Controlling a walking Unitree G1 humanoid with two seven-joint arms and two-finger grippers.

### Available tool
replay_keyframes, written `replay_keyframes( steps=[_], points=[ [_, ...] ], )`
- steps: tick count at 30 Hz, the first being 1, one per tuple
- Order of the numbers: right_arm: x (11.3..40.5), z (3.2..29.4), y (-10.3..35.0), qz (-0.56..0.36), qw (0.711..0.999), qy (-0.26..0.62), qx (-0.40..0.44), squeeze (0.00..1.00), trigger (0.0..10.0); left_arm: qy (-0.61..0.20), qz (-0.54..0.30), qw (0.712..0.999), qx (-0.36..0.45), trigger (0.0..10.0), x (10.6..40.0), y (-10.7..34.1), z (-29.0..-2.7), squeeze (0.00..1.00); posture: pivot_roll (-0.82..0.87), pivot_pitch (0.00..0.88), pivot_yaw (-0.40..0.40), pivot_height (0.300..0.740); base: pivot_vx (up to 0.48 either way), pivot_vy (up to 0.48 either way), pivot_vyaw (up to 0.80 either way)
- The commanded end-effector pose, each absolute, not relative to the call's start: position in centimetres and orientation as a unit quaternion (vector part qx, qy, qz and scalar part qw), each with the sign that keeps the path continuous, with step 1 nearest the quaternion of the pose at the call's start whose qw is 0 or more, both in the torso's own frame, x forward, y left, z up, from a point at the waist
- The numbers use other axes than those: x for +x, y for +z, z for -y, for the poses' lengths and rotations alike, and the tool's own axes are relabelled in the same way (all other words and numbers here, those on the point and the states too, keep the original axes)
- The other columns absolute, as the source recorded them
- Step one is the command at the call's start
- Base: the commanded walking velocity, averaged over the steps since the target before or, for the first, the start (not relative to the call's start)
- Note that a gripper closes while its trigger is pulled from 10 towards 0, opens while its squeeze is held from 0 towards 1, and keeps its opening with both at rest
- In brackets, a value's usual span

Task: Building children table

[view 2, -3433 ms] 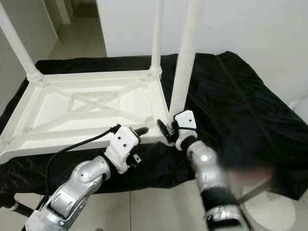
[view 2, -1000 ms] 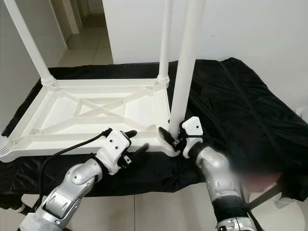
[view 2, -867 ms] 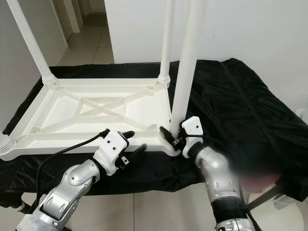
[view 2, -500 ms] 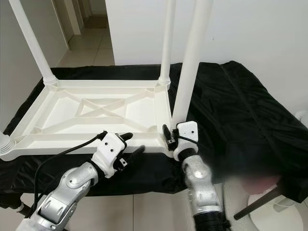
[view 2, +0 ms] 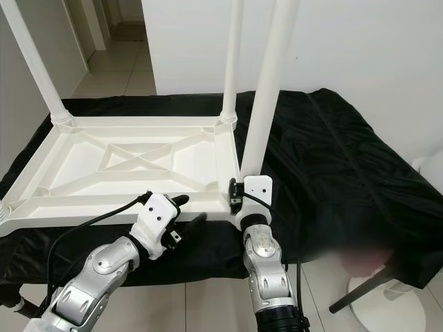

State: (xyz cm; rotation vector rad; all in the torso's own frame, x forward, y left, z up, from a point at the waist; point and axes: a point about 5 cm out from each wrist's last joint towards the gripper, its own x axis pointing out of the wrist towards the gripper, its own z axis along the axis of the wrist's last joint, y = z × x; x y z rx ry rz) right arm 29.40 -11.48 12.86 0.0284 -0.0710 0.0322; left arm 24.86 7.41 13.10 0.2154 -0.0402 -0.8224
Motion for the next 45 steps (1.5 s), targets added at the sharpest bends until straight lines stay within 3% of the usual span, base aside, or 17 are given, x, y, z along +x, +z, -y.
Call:
replay_keyframes(
  steps=[1, 15, 16, 17, 18, 26, 27, 29, 30, 37, 41, 45],
  points=[
    [29.3, 11.4, 11.7, 0.003, 1.0, 0.011, 0.023, 0.0, 10.0, -0.444, 0.001, 0.89, 0.107, 10.0, 24.0, 12.6, -7.2, 0.0, 0.02, 0.0, 0.024, 0.74, 0.0, 0.0, 0.0],
    [28.7, 11.7, 11.4, 0.0, 1.0, -0.015, 0.023, 0.0, 10.0, -0.503, -0.027, 0.858, 0.104, 10.0, 22.6, 12.2, -7.0, 0.0, 0.01, 0.0, 0.017, 0.74, 0.0, 0.0, 0.0],
    [28.6, 11.7, 11.3, -0.001, 1.0, -0.017, 0.025, 0.42, 10.0, -0.503, -0.028, 0.857, 0.105, 10.0, 22.6, 12.2, -6.9, 0.0, 0.01, 0.0, 0.017, 0.74, 0.0, 0.0, 0.0],
    [28.6, 11.7, 11.3, -0.001, 1.0, -0.017, 0.025, 0.42, 10.0, -0.503, -0.028, 0.857, 0.105, 10.0, 22.6, 12.2, -6.9, 0.0, 0.01, 0.0, 0.017, 0.74, 0.0, 0.0, 0.0],
    [28.4, 11.7, 11.2, -0.002, 0.999, -0.02, 0.028, 1.0, 10.0, -0.501, -0.028, 0.858, 0.107, 10.0, 22.6, 12.1, -6.9, 0.0, 0.01, 0.0, 0.012, 0.74, 0.0, 0.0, 0.0],
    [28.0, 12.2, 11.8, 0.022, 0.999, -0.026, 0.024, 0.99, 10.0, -0.475, -0.022, 0.875, 0.087, 10.0, 22.9, 12.4, -6.5, 0.0, -0.01, 0.0, 0.003, 0.74, 0.0, 0.0, 0.0],
    [27.9, 12.2, 12.0, 0.029, 0.999, -0.017, 0.027, 0.15, 10.0, -0.475, -0.02, 0.875, 0.089, 10.0, 22.9, 12.4, -6.5, 0.0, -0.01, 0.0, 0.003, 0.74, 0.0, 0.0, 0.0],
    [27.9, 12.2, 12.2, 0.034, 0.999, -0.011, 0.029, 0.15, 10.0, -0.475, -0.019, 0.875, 0.09, 10.0, 23.0, 12.5, -6.5, 0.0, -0.01, 0.0, 0.003, 0.74, 0.0, 0.0, 0.0],
    [27.9, 12.2, 12.2, 0.035, 0.999, -0.005, 0.028, 0.0, 10.0, -0.475, -0.018, 0.875, 0.09, 10.0, 23.0, 12.5, -6.4, 0.0, -0.01, 0.0, 0.003, 0.74, 0.0, 0.0, 0.0],
    [27.9, 13.1, 13.0, 0.06, 0.995, 0.079, 0.021, 0.0, 10.0, -0.478, -0.017, 0.873, 0.097, 10.0, 22.8, 12.4, -6.2, 0.0, -0.01, 0.015, 0.003, 0.74, 0.0, 0.0, 0.0],
    [28.5, 15.3, 13.4, 0.061, 0.976, 0.207, -0.025, 0.0, 10.0, -0.488, -0.023, 0.867, 0.1, 10.0, 22.3, 12.3, -6.2, 0.0, -0.01, 0.024, 0.015, 0.74, 0.0, 0.0, 0.0],
    [28.8, 16.4, 13.6, 0.053, 0.965, 0.252, -0.04, 0.0, 10.0, -0.49, -0.024, 0.865, 0.103, 10.0, 22.2, 12.3, -6.2, 0.0, -0.01, 0.024, 0.015, 0.74, 0.0, 0.0, 0.0]
  ],
)
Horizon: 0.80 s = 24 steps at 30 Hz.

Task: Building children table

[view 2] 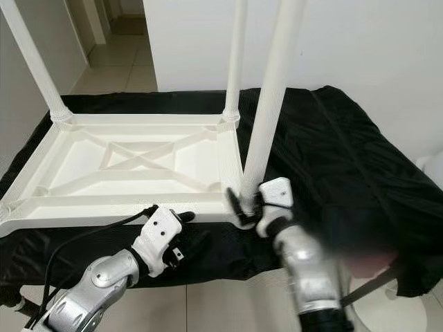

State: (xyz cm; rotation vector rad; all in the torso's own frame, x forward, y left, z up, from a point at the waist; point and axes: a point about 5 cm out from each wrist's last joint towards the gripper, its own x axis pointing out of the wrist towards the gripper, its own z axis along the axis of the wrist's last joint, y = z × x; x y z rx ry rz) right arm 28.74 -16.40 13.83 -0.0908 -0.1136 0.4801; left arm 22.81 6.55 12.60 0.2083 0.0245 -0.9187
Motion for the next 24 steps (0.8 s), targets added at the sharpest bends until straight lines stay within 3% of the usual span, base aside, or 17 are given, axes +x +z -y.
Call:
replay_keyframes(
  steps=[1, 2, 3, 7, 8, 17, 18, 24],
  points=[
    [28.9, 16.7, 13.7, 0.048, 0.959, 0.274, -0.049, 0.0, 7.7, -0.49, -0.023, 0.865, 0.104, 10.0, 22.3, 12.4, -6.2, 0.0, 0.0, 0.023, 0.018, 0.74, 0.0, 0.0, 0.0],
    [28.9, 16.7, 13.7, 0.048, 0.959, 0.274, -0.049, 0.0, 7.7, -0.49, -0.023, 0.865, 0.104, 10.0, 22.3, 12.4, -6.2, 0.0, 0.0, 0.023, 0.018, 0.74, 0.0, 0.0, 0.0],
    [29.2, 17.2, 13.9, 0.039, 0.949, 0.306, -0.064, 0.0, 3.1, -0.488, -0.021, 0.866, 0.106, 10.0, 22.5, 12.6, -6.3, 0.0, 0.01, 0.008, 0.016, 0.74, 0.0, 0.0, 0.0],
    [29.4, 17.4, 14.0, 0.036, 0.946, 0.315, -0.069, 0.0, 3.1, -0.486, -0.019, 0.867, 0.107, 10.0, 22.5, 12.7, -6.4, 0.0, 0.01, 0.008, 0.016, 0.74, 0.0, 0.0, 0.0],
    [29.5, 17.5, 13.7, 0.027, 0.941, 0.327, -0.078, 0.0, 0.0, -0.481, -0.022, 0.87, 0.108, 10.0, 22.6, 12.5, -6.5, 0.0, 0.02, 0.001, 0.014, 0.74, 0.0, 0.0, 0.0],
    [29.7, 17.7, 12.9, 0.006, 0.93, 0.359, -0.081, 0.0, 0.0, -0.48, -0.019, 0.871, 0.106, 10.0, 22.3, 12.6, -6.1, 0.0, 0.03, 0.011, 0.018, 0.74, 0.0, 0.0, 0.0],
    [29.5, 17.7, 12.7, 0.005, 0.931, 0.356, -0.076, 0.0, 10.0, -0.479, -0.019, 0.871, 0.105, 10.0, 22.3, 12.6, -6.1, 0.0, 0.03, 0.019, 0.022, 0.74, 0.0, 0.0, 0.0],
    [29.4, 17.7, 13.1, 0.02, 0.959, 0.275, -0.056, 0.0, 10.0, -0.479, -0.022, 0.871, 0.106, 10.0, 22.3, 12.6, -6.4, 0.0, 0.01, 0.023, 0.017, 0.74, 0.0, 0.0, 0.0]
  ],
)
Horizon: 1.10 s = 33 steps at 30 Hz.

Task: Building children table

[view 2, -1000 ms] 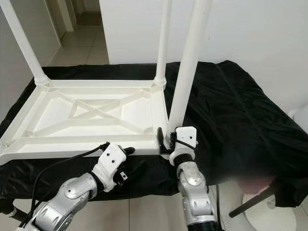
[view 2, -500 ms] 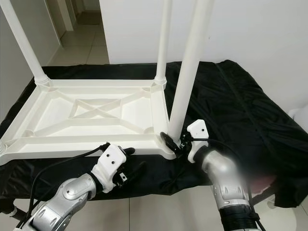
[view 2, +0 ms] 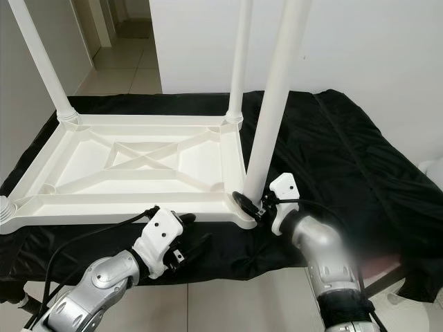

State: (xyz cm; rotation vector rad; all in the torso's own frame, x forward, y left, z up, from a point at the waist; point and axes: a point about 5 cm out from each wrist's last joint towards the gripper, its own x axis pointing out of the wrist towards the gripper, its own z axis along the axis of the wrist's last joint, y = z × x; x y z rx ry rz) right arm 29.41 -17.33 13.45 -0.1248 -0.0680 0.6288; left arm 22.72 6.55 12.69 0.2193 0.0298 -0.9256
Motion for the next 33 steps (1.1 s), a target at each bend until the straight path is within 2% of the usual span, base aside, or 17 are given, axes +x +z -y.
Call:
replay_keyframes(
  steps=[1, 9, 13, 17, 21, 26, 31, 32, 33],
  points=[
    [29.3, 17.6, 13.4, 0.027, 0.969, 0.242, -0.048, 0.0, 10.0, -0.48, -0.019, 0.871, 0.105, 10.0, 22.4, 12.9, -6.4, 0.0, 0.01, 0.018, 0.018, 0.74, 0.0, 0.0, 0.0],
    [28.2, 16.4, 13.2, 0.034, 0.994, 0.107, 0.002, 0.0, 10.0, -0.473, -0.012, 0.875, 0.103, 10.0, 23.3, 13.0, -6.5, 0.0, 0.0, 0.012, 0.02, 0.74, 0.0, 0.0, 0.0],
    [27.8, 15.9, 13.0, 0.029, 0.996, 0.087, 0.009, 0.0, 10.0, -0.475, -0.012, 0.874, 0.106, 10.0, 23.3, 13.1, -6.5, 0.0, -0.01, 0.014, 0.023, 0.74, 0.0, 0.0, 0.0],
    [27.2, 13.2, 12.6, 0.015, 0.999, 0.035, 0.037, 0.0, 10.0, -0.48, -0.01, 0.871, 0.108, 10.0, 23.4, 13.2, -6.5, 0.0, -0.01, 0.005, 0.029, 0.74, 0.0, 0.0, 0.0],
    [27.2, 12.2, 12.5, 0.006, 0.999, -0.009, 0.05, 0.0, 10.0, -0.476, -0.011, 0.872, 0.112, 10.0, 23.6, 13.0, -6.5, 0.0, -0.01, 0.007, 0.029, 0.74, 0.0, 0.0, 0.0],
    [26.9, 11.4, 12.9, 0.007, 0.998, -0.013, 0.056, 0.0, 10.0, -0.477, -0.007, 0.874, 0.096, 10.0, 23.6, 13.3, -6.3, 0.0, -0.01, 0.008, 0.034, 0.74, 0.0, 0.0, 0.0],
    [26.7, 11.9, 13.0, 0.006, 0.998, -0.019, 0.057, 0.0, 10.0, -0.48, -0.007, 0.872, 0.097, 10.0, 23.5, 13.3, -6.1, 0.0, -0.01, 0.016, 0.035, 0.74, 0.0, 0.0, 0.0],
    [26.7, 12.2, 13.1, 0.009, 0.998, -0.019, 0.054, 0.07, 10.0, -0.481, -0.007, 0.871, 0.096, 10.0, 23.5, 13.4, -6.1, 0.0, -0.02, 0.014, 0.035, 0.74, 0.0, 0.0, 0.0],
    [26.7, 12.6, 13.3, 0.017, 0.998, -0.02, 0.049, 1.0, 10.0, -0.482, -0.006, 0.871, 0.092, 10.0, 23.5, 13.4, -6.2, 0.0, -0.02, 0.018, 0.034, 0.74, 0.0, 0.0, 0.0]
  ],
)
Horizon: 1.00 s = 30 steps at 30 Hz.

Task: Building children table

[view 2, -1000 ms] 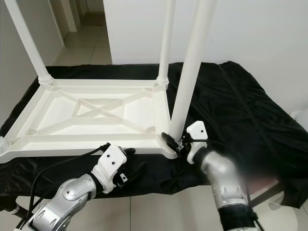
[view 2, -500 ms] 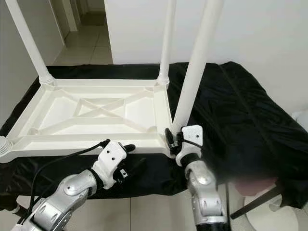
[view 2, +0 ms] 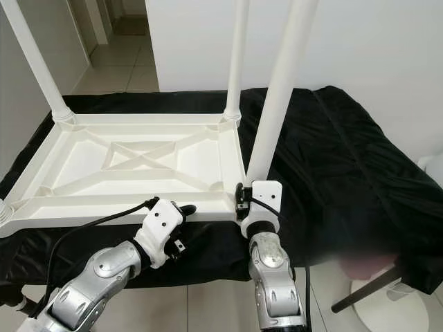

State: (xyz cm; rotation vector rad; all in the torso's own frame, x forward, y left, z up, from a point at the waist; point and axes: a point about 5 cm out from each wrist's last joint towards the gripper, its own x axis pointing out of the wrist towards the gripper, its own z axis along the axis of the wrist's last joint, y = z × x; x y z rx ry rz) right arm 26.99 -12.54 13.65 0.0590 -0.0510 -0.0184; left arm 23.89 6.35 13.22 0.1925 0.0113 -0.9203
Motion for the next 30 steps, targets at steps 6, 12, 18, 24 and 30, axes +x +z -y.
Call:
replay_keyframes(
  steps=[6, 12, 18, 24, 30],
  points=[
    [27.0, 14.3, 13.7, 0.037, 0.999, -0.005, 0.023, 1.0, 10.0, -0.49, -0.01, 0.866, 0.098, 10.0, 23.6, 13.1, -6.2, 0.0, -0.04, 0.008, 0.048, 0.74, 0.0, 0.0, 0.0],
    [27.9, 15.8, 13.7, 0.038, 0.996, 0.083, 0.002, 0.0, 10.0, -0.497, -0.007, 0.861, 0.109, 10.0, 23.9, 13.2, -6.1, 0.0, -0.03, 0.006, 0.051, 0.74, 0.0, 0.0, 0.0],
    [28.9, 16.1, 13.6, 0.031, 0.974, 0.216, -0.064, 0.0, 10.0, -0.492, -0.011, 0.864, 0.102, 10.0, 24.2, 13.1, -6.4, 0.0, -0.01, 0.004, 0.059, 0.74, 0.0, 0.0, 0.0],
    [29.5, 15.4, 13.5, 0.036, 0.948, 0.302, -0.096, 0.0, 10.0, -0.49, -0.01, 0.866, 0.104, 10.0, 24.2, 13.1, -6.5, 0.0, -0.01, 0.001, 0.063, 0.74, 0.0, 0.0, 0.0],
    [30.7, 14.5, 13.4, 0.03, 0.927, 0.36, -0.104, 0.0, 10.0, -0.493, -0.003, 0.864, 0.103, 10.0, 24.3, 13.4, -6.0, 0.0, 0.0, 0.0, 0.065, 0.74, 0.0, 0.0, 0.0]
  ],
)
